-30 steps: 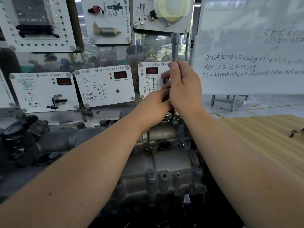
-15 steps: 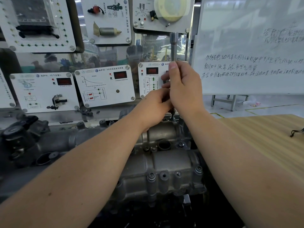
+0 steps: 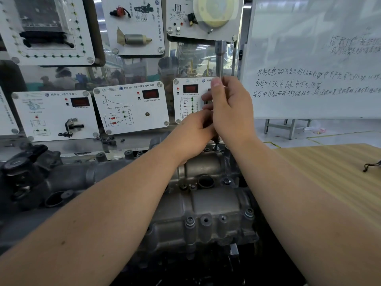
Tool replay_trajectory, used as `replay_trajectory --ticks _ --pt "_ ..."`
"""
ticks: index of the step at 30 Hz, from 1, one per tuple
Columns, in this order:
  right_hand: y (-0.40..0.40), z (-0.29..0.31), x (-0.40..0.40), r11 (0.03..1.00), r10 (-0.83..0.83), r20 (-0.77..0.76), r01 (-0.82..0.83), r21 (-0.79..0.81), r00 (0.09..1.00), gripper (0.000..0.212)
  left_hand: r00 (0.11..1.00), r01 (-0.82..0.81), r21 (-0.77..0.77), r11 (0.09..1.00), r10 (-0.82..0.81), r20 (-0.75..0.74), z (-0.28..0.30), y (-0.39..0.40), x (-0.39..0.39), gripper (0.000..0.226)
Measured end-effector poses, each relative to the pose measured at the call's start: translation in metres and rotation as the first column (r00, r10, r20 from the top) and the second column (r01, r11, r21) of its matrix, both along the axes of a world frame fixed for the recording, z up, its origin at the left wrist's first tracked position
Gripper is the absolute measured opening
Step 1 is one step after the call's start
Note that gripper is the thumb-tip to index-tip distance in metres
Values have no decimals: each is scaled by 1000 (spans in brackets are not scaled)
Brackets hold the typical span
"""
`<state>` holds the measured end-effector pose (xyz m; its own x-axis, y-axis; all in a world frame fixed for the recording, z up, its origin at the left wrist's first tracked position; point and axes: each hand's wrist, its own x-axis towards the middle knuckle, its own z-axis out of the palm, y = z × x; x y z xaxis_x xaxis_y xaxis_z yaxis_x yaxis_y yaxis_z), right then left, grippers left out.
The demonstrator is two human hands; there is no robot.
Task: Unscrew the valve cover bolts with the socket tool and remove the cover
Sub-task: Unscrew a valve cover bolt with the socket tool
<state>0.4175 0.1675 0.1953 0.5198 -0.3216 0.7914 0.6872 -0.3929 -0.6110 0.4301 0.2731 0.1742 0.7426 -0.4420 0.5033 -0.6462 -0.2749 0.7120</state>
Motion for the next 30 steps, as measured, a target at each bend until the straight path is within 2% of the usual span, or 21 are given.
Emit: replay_trajectory --ticks 4,8,13,20,22,27,30 --pt "-1 -1 2 1000 11 30 -12 12 999 3 1000 -11 12 1000 11 -6 -1 1 1 15" --pt "0 0 -1 1000 -10 41 9 24 999 15 1000 -7 -10 1000 7 -5 -1 0 2 12" --pt "1 1 -2 1000 -8 26 8 1 1000 20 999 45 -20 999 -45 11 -2 2 2 17" --pt "-2 -1 3 1000 12 26 -12 -1 1000 4 999 -9 -20 1000 10 39 -4 2 7 13" --pt "-1 0 2 1000 -3 35 3 8 999 8 999 -23 -20 1000 24 29 -4 1 7 9" --pt "1 1 -1 1000 -22 17 21 1 1000 22 1000 20 -40 999 -21 -14 -3 1 5 17" --pt "0 0 1 1000 6 9 -6 0 1000 17 1000 2 -20 1000 -1 24 -2 2 4 16"
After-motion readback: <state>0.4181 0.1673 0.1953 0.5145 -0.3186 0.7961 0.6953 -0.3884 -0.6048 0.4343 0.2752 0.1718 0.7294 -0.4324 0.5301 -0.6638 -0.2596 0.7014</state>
